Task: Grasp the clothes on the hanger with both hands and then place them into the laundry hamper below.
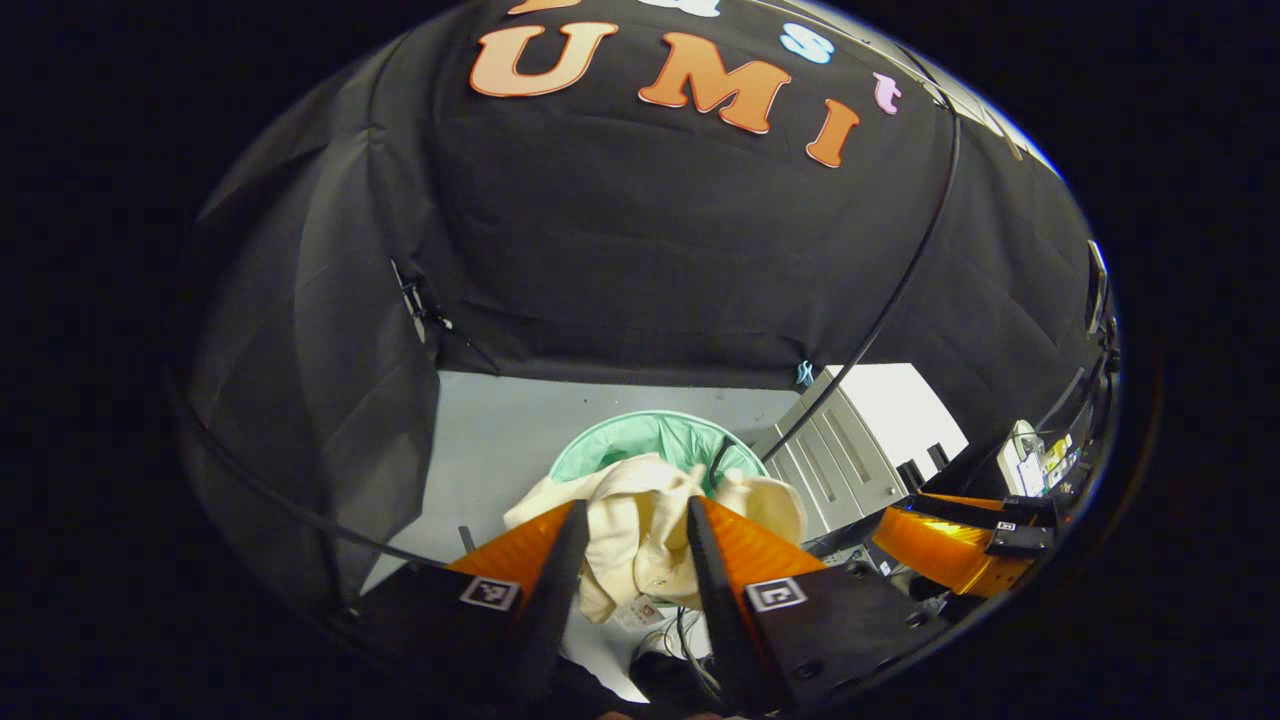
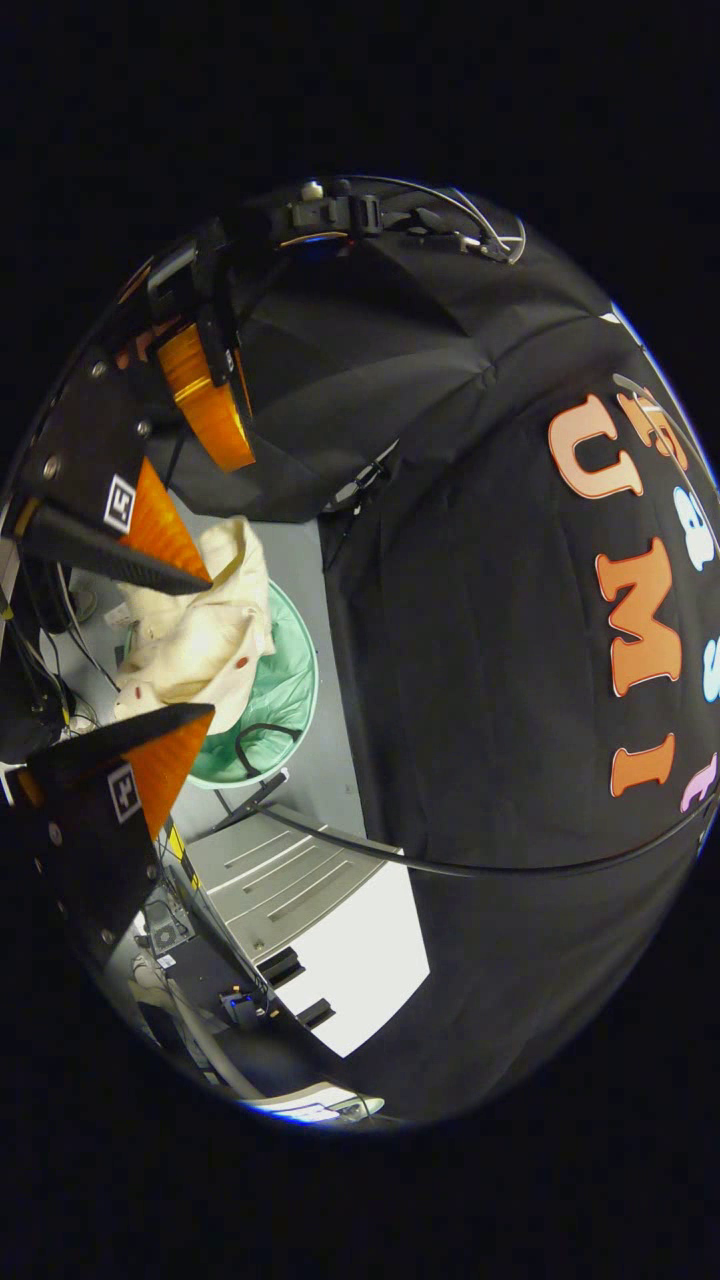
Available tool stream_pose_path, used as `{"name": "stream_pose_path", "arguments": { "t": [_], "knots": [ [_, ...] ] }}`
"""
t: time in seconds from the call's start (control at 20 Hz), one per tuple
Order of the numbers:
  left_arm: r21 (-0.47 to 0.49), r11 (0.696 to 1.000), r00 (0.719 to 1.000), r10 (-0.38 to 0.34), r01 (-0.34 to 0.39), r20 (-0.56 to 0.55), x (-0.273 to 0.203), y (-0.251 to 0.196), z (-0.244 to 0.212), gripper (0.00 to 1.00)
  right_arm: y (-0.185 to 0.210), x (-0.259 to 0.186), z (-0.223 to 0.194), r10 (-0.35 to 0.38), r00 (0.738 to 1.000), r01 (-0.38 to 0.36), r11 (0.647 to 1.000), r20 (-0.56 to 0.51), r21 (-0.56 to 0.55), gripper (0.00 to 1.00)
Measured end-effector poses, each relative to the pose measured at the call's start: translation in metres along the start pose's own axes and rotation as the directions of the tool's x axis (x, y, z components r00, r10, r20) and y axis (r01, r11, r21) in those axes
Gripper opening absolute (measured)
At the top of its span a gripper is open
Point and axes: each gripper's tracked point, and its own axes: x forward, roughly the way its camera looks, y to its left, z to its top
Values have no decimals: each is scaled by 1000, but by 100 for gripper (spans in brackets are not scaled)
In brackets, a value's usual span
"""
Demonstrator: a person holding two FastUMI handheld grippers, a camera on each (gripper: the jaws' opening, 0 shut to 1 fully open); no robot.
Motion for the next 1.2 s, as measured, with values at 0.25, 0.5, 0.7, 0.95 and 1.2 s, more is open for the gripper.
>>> {"name": "stream_pose_path", "arguments": {
  "t": [0.25,0.5,0.7,0.95,1.2],
  "knots": [
    [-1,999,998,37,-37,-45,-2,18,-15,98,-4,3,-16,-16,998,17,1000,-55,7,94],
    [18,998,998,57,-57,18,-13,23,-7,98,-6,-2,-7,-27,999,27,1000,-28,1,94],
    [10,998,987,67,-70,149,-34,23,25,98,-10,-20,24,-47,997,47,999,66,-8,94],
    [10,995,939,88,-97,333,-74,22,84,98,-15,-50,80,-53,979,57,998,198,-15,94],
    [8,995,867,84,-101,491,-119,16,145,97,-15,-94,140,-62,938,74,997,340,-23,94]
  ]
}}
